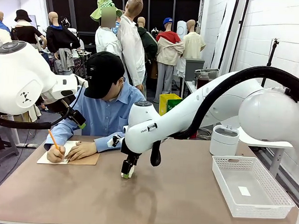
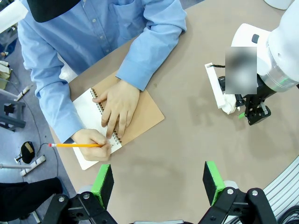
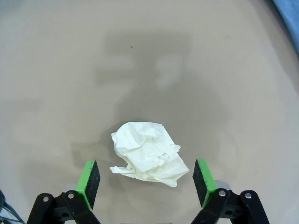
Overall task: Sort the paper based on its condition.
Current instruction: If a person hands you a paper, place it in the Organizing basket , and if it's crumpled, put it in the Trash can.
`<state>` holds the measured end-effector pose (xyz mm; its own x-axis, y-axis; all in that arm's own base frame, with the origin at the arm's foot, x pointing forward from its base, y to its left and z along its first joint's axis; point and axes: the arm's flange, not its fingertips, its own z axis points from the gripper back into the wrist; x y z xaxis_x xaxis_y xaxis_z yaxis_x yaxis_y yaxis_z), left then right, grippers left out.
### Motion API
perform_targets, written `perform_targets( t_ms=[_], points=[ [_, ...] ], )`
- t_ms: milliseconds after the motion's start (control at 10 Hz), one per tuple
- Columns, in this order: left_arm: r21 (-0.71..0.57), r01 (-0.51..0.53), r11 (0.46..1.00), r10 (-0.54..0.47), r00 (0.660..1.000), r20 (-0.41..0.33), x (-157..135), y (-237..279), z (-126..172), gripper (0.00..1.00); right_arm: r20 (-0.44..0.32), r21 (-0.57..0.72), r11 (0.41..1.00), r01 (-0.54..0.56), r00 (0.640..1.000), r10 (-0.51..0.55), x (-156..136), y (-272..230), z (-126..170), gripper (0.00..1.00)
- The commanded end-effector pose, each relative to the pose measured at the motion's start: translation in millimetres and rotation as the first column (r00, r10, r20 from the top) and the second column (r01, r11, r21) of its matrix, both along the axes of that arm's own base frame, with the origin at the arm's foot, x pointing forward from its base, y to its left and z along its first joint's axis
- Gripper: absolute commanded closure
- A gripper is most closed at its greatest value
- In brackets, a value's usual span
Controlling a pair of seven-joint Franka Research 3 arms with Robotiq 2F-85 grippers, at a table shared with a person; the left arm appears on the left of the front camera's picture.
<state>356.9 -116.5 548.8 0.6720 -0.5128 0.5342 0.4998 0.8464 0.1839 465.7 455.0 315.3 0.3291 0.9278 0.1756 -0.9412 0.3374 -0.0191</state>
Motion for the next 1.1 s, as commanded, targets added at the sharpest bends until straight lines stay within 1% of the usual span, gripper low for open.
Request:
perform_targets(
  t_ms=[0,600,700,800,900,1000],
  points=[
    [-0.004,0.0,1.0,0.0,1.0,0.0,0.1,0.6,0.3,0.0,0.016,-0.04,0.999,0.033,0.999,-0.032,5.9,9.0,-3.7,0.0],
    [-0.004,0.0,1.0,0.0,1.0,0.0,0.1,0.6,0.3,0.0,0.007,-0.069,0.997,0.03,1.0,-0.03,11.5,16.0,-10.4,0.0],
    [-0.004,0.0,1.0,0.0,1.0,0.0,0.1,0.6,0.3,0.0,0.002,-0.07,0.997,0.033,0.999,-0.033,11.9,16.3,-9.5,0.15],
    [-0.004,0.0,1.0,0.0,1.0,0.0,0.1,0.6,0.3,0.0,0.003,-0.07,0.997,0.031,1.0,-0.031,11.7,17.0,-9.9,0.28],
    [-0.004,0.0,1.0,0.0,1.0,0.0,0.1,0.6,0.3,0.0,0.001,-0.075,0.997,0.031,1.0,-0.031,12.1,17.6,-10.1,0.28],
    [-0.004,0.0,1.0,0.0,1.0,0.0,0.1,0.6,0.3,0.0,-0.006,-0.072,0.997,0.034,0.999,-0.034,12.6,17.3,-10.0,0.39]
  ],
)
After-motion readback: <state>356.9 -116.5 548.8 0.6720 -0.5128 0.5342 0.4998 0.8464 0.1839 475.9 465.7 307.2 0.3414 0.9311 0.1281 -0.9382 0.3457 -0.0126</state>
